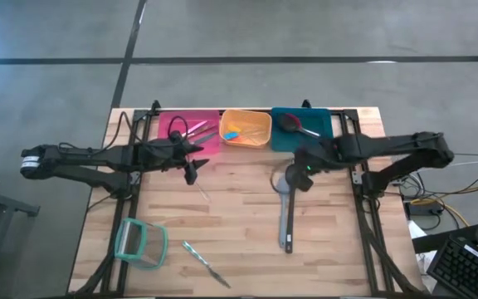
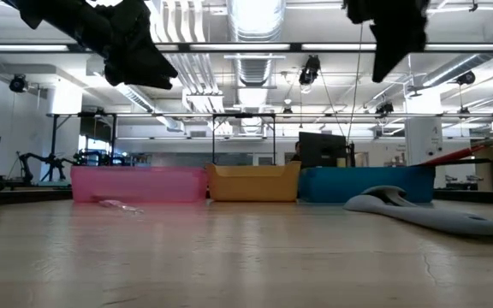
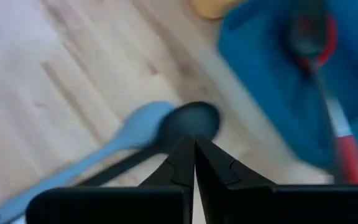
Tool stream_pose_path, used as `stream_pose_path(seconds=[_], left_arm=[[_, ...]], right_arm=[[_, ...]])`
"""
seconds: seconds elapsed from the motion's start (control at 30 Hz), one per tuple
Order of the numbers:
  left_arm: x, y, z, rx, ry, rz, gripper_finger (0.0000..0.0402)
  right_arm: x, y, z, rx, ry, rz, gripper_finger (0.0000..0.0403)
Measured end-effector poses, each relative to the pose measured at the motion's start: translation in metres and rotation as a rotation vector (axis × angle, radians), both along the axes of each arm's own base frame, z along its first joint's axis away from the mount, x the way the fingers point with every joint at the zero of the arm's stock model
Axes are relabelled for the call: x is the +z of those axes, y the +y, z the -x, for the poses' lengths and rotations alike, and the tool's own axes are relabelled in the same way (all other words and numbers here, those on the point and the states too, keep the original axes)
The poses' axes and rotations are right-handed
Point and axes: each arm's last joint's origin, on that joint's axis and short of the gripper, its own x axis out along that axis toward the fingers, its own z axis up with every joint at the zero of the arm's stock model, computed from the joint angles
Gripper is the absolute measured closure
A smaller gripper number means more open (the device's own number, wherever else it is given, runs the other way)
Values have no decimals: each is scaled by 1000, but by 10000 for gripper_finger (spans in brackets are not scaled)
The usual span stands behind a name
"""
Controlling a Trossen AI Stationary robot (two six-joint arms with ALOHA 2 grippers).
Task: Pick & Place Kitchen Items
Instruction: Put the black spoon into the blue bin
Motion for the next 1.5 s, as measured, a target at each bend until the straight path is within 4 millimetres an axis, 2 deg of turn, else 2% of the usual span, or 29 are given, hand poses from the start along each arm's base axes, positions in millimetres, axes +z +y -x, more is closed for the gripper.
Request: stream_pose_path(seconds=[0.23,0.47,0.63,0.8,0.9,1.07,1.33,1.5], left_arm=[[7,0,-3,-30,-50,-82,165],[8,0,-3,-51,-31,-135,165],[8,0,-3,-69,-19,-186,165],[11,1,-4,-85,-23,-241,165],[11,1,-4,-93,-16,-264,165],[14,1,-5,-106,-24,-316,165],[15,1,-5,-116,-20,-348,165],[14,1,-5,-117,-18,-349,165]], right_arm=[[-37,30,6,-69,-148,-128,394],[-62,50,4,-159,-118,-204,394],[-79,73,0,-190,-99,-209,394],[-92,85,-3,-293,-109,-189,388],[-103,88,-7,-340,-90,-180,362],[-124,87,-16,-430,-68,-122,293],[-165,69,-28,-547,52,-30,195],[-175,58,-37,-540,67,-25,157]])
